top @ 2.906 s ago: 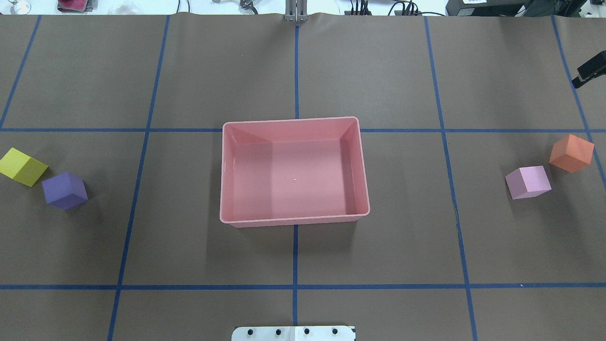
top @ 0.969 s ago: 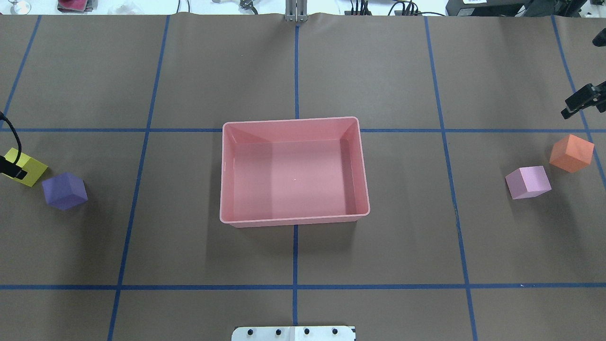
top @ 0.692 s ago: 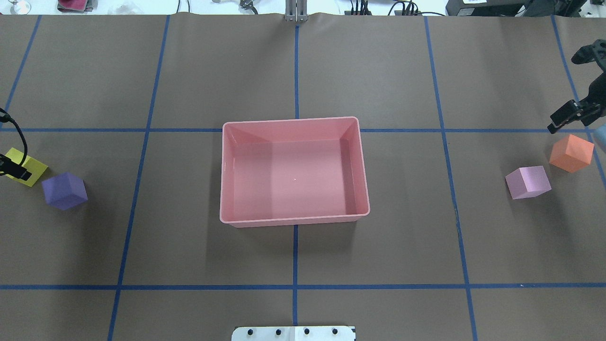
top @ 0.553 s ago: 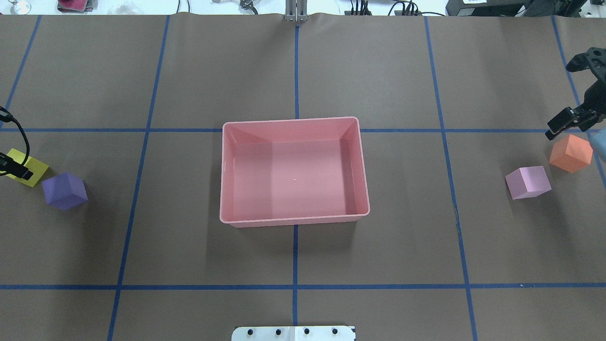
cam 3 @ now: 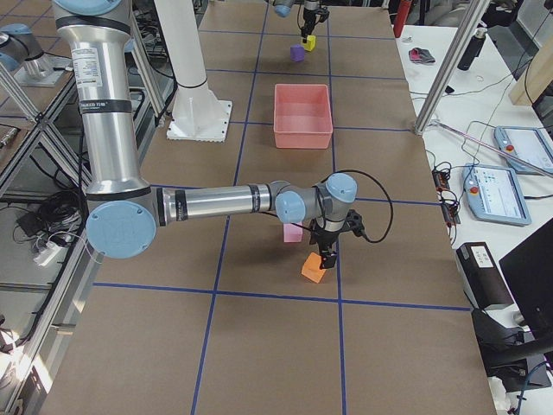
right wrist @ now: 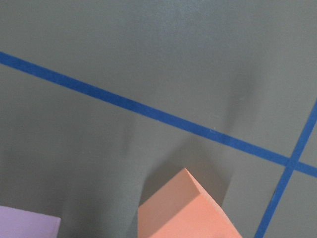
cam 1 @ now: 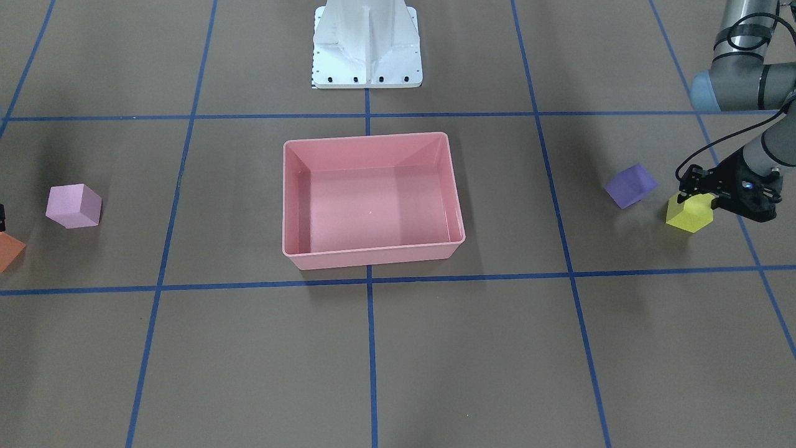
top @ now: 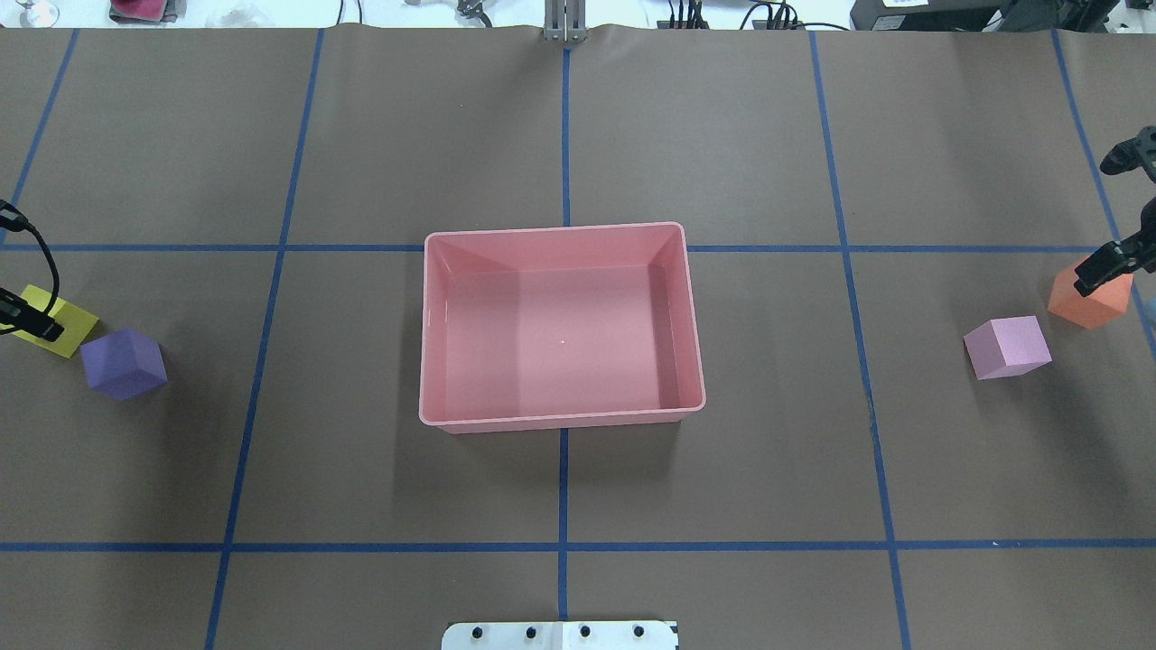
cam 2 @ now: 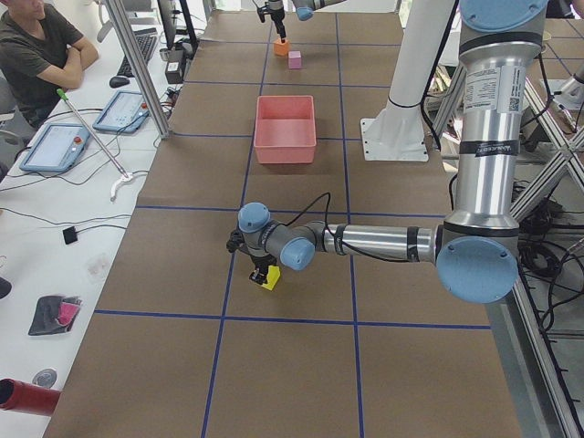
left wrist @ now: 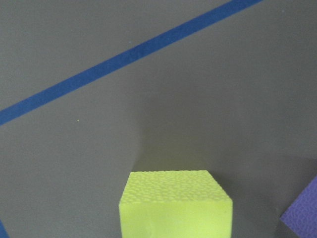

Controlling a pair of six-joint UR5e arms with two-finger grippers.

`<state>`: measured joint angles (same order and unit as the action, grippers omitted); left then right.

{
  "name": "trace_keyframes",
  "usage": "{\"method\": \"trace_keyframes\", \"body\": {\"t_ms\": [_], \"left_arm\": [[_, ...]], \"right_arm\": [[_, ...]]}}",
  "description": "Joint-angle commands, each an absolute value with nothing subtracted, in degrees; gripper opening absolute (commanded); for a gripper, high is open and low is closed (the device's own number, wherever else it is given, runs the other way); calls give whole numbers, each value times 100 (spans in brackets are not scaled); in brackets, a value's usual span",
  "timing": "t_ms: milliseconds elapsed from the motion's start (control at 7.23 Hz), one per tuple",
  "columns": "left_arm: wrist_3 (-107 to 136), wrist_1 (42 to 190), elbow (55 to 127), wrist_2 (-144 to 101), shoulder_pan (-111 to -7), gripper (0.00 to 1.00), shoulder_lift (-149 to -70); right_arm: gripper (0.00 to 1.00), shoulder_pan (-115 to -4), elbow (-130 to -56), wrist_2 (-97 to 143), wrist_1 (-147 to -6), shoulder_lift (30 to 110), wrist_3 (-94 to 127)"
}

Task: Place blocks into pink bin with both arms
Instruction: 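Lower the left gripper onto the yellow cube while the right descends to the orange cube, then lift the yellow cube with the left gripper and carry it toward the pink bin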

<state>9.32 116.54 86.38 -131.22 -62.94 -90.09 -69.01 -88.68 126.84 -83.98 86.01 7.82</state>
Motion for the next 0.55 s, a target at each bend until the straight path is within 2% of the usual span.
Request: {"method": "trace_keyframes", "body": {"t_ms": [0, 415], "left_arm": [[940, 11628, 8666, -13192, -6302, 0, -9017], [940, 11646, 8675, -13192, -6302, 0, -9018]], "right_arm": [[100, -6899, -8842, 12920, -7801, 8833, 3346], [100, -6900, -8675, 12885, -7235, 9184, 3961]]}}
